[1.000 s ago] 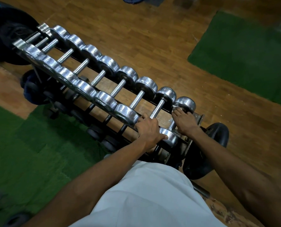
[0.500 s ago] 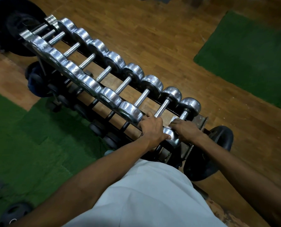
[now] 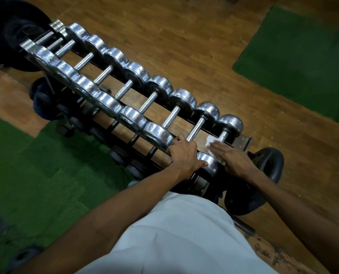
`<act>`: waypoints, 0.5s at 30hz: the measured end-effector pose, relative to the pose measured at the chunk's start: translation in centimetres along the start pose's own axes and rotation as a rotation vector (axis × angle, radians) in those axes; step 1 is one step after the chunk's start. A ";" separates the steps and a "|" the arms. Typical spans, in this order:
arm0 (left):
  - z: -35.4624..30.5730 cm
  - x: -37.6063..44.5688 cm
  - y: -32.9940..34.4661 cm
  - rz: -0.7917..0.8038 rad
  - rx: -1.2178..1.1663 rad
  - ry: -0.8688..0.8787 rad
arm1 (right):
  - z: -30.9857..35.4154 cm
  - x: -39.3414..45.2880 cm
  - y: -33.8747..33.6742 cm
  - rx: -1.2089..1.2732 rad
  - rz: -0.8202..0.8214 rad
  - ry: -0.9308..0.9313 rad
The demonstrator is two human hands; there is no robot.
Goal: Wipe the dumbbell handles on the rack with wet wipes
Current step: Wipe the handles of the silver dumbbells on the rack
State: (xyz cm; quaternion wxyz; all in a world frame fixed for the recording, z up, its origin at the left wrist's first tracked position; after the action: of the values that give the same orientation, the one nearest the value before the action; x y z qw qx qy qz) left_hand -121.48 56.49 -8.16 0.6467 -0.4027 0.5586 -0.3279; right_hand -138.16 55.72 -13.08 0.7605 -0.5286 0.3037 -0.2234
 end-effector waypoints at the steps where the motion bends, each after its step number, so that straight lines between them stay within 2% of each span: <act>1: 0.0 0.0 0.0 -0.002 -0.002 0.003 | -0.7 -0.2 -0.4 -0.021 -0.017 0.060; 3: 0.0 0.0 0.0 -0.003 -0.002 0.009 | -2.3 -0.4 -0.7 -0.004 -0.048 0.217; 6: 0.0 0.0 0.1 -0.003 0.011 0.010 | -2.3 -0.1 -0.1 0.259 -0.136 0.358; 9: -0.1 0.0 0.0 -0.019 0.026 0.020 | -0.6 -0.8 -0.2 0.554 -0.390 0.542; 12: 0.0 0.0 -0.2 -0.020 0.036 0.018 | 0.5 -2.3 -0.9 0.725 -0.628 0.771; 15: 0.0 -0.1 -0.1 -0.021 0.036 0.015 | 0.7 -3.3 -0.3 0.853 -0.705 0.987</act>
State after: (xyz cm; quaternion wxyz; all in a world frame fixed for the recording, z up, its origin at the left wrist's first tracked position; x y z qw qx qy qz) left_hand -121.45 56.50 -8.03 0.6461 -0.3943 0.5533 -0.3478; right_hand -140.07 58.27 -11.91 0.5581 -0.0915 0.3095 -0.7644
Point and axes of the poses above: each hand's wrist, its own x-axis towards the middle knuckle, its own y-axis out of the palm, z = x × y, the point moved 9 cm from there along x, towards the middle knuckle, and after that the axes turned 7 degrees about -y, right-handed, at the moved point
